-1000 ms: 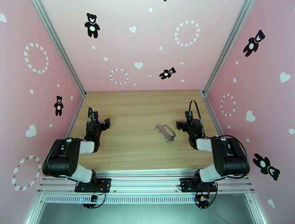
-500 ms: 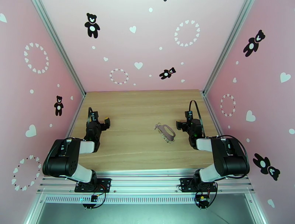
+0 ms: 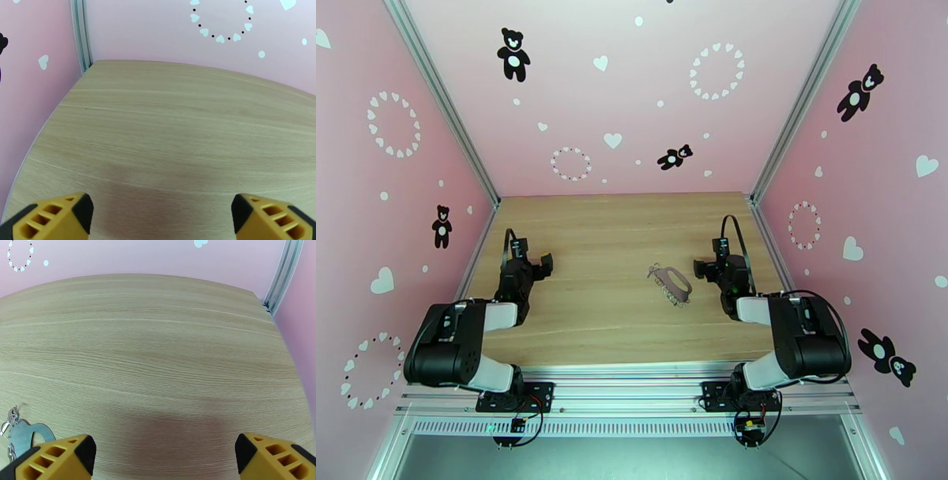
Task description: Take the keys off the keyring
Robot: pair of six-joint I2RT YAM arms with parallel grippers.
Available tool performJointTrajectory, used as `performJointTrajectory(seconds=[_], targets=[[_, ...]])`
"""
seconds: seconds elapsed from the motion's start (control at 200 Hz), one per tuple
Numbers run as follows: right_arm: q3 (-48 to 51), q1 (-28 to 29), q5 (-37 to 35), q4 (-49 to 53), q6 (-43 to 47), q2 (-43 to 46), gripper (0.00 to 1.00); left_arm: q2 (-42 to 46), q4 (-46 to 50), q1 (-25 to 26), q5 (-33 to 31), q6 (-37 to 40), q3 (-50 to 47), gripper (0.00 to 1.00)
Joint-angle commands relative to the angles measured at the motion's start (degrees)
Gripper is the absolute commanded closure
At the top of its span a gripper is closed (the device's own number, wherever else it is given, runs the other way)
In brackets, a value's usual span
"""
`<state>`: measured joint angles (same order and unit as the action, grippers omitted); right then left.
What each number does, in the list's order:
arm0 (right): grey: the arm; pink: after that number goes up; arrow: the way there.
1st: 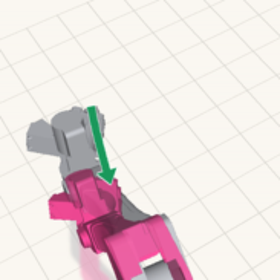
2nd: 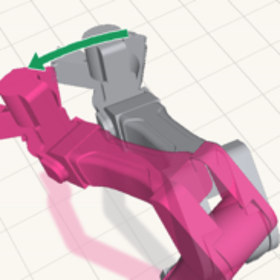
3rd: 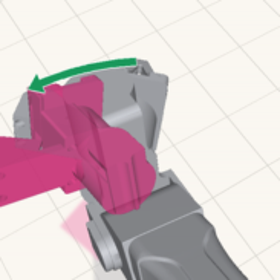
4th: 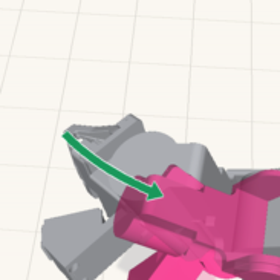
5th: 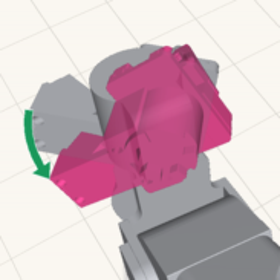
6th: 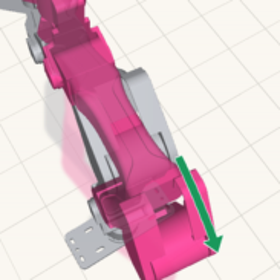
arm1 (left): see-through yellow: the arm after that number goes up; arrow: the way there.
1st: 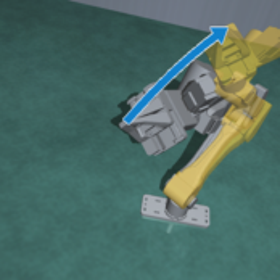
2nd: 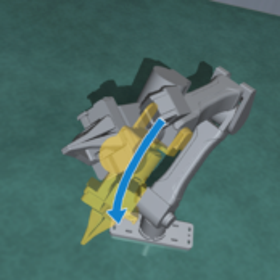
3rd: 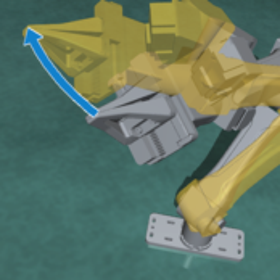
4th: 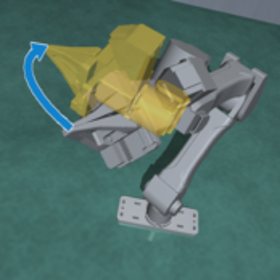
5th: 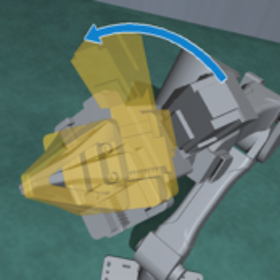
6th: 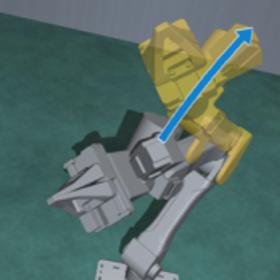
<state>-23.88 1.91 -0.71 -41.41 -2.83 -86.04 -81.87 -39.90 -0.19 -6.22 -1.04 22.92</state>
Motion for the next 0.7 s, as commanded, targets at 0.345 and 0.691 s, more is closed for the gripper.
performJointTrajectory(seconds=[0.345,0.691], targets=[[-5.4,-0.7,-4.5,26.8,-18.2,24.0,0.01,26.3,29.2,0.2,9.3,-14.9,7.4,0.02],[-14.6,-0.9,2.9,52.9,-31.0,24.6,0.01,17.3,49.0,8.3,8.4,-30.5,20.4,0.01]])
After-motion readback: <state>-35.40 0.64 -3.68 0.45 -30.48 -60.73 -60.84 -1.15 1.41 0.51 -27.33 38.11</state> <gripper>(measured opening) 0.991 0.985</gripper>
